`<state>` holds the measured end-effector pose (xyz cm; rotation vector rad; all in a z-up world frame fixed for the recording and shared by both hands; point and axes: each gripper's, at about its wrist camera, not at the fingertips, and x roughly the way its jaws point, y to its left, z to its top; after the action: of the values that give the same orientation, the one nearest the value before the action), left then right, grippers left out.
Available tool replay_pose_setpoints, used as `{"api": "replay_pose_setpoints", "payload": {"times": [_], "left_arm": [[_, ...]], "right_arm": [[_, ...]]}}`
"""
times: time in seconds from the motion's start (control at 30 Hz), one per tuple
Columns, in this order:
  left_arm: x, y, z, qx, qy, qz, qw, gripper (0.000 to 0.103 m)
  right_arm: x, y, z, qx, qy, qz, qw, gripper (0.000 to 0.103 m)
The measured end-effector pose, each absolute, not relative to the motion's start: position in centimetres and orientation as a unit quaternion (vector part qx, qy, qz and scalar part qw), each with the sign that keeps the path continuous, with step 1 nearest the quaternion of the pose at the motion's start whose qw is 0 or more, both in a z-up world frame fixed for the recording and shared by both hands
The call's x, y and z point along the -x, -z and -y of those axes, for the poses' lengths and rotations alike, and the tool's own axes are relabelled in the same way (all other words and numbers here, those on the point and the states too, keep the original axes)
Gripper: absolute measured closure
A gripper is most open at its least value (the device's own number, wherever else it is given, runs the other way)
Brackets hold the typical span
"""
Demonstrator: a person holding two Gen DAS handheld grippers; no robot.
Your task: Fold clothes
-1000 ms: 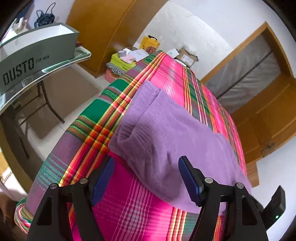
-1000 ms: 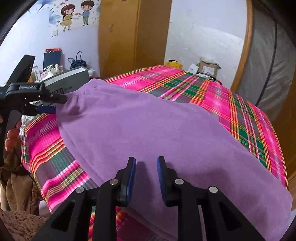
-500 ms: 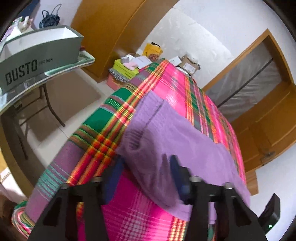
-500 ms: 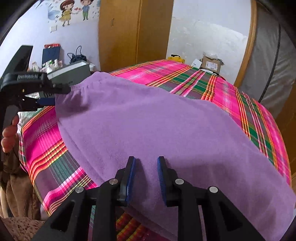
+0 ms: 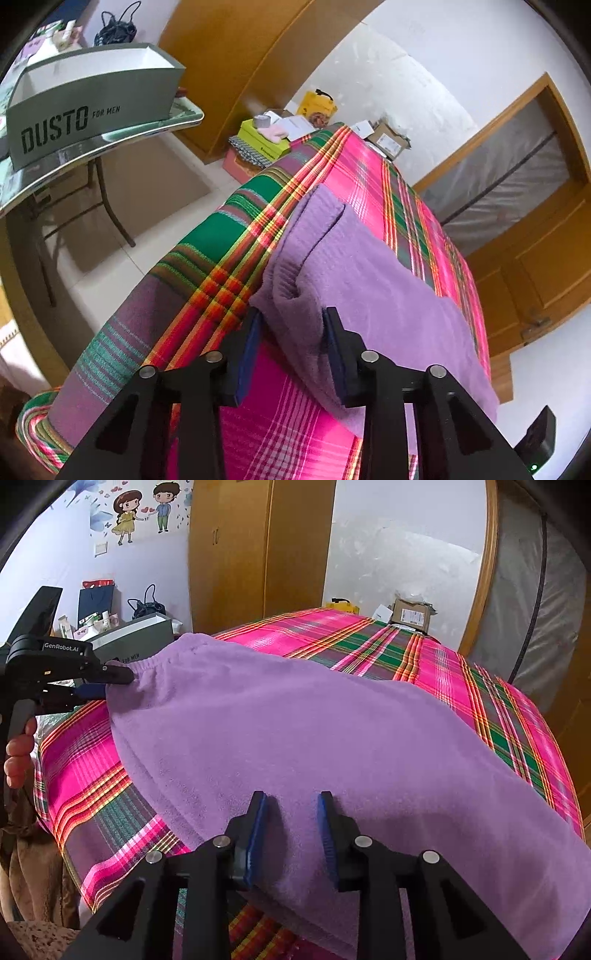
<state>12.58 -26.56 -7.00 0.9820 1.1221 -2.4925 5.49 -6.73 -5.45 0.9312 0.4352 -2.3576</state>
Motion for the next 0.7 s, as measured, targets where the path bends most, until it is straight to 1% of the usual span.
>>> {"api": "replay_pose_setpoints", "payload": {"times": [0.03, 0.1, 0.17, 0.2, 0.33, 0.4, 0.47, 0.53, 0.6, 0.67, 0.7], "left_arm": [[-12.5, 7.0, 26.5, -0.335, 0.852, -0.386, 0.116, 0.059], [-12.2, 6.9, 26.4, -0.333, 0.852, -0.386, 0.114, 0.046], [-11.9, 6.7, 26.2, -0.333, 0.853, -0.386, 0.112, 0.039], [-11.8, 6.7, 26.0, -0.333, 0.854, -0.384, 0.114, 0.038], [-11.7, 6.4, 25.3, -0.334, 0.86, -0.364, 0.129, 0.04], [-12.0, 6.2, 25.2, -0.335, 0.862, -0.355, 0.138, 0.054], [-12.6, 6.0, 25.2, -0.331, 0.863, -0.348, 0.156, 0.054], [-13.4, 6.0, 25.4, -0.328, 0.862, -0.345, 0.174, 0.051], [-14.2, 6.4, 25.6, -0.327, 0.857, -0.355, 0.179, 0.051], [-14.3, 6.4, 25.5, -0.332, 0.858, -0.349, 0.181, 0.051], [-14.2, 6.4, 25.4, -0.336, 0.858, -0.344, 0.182, 0.048]], "right_arm": [[-5.5, 5.5, 6.7, -0.347, 0.88, -0.162, 0.281, 0.074], [-5.6, 5.5, 6.7, -0.345, 0.881, -0.161, 0.281, 0.074], [-5.6, 5.5, 6.7, -0.344, 0.882, -0.159, 0.282, 0.074], [-5.6, 5.5, 6.7, -0.343, 0.882, -0.159, 0.281, 0.074], [-5.6, 5.6, 6.7, -0.342, 0.882, -0.157, 0.282, 0.074], [-5.5, 5.6, 6.6, -0.341, 0.883, -0.155, 0.284, 0.074], [-5.5, 5.6, 6.5, -0.341, 0.882, -0.154, 0.285, 0.074], [-5.5, 5.6, 6.5, -0.341, 0.882, -0.153, 0.287, 0.074], [-5.5, 5.7, 6.4, -0.34, 0.882, -0.153, 0.288, 0.074], [-5.5, 5.7, 6.4, -0.34, 0.882, -0.152, 0.288, 0.074], [-5.5, 5.7, 6.4, -0.34, 0.882, -0.152, 0.288, 0.074]]}}
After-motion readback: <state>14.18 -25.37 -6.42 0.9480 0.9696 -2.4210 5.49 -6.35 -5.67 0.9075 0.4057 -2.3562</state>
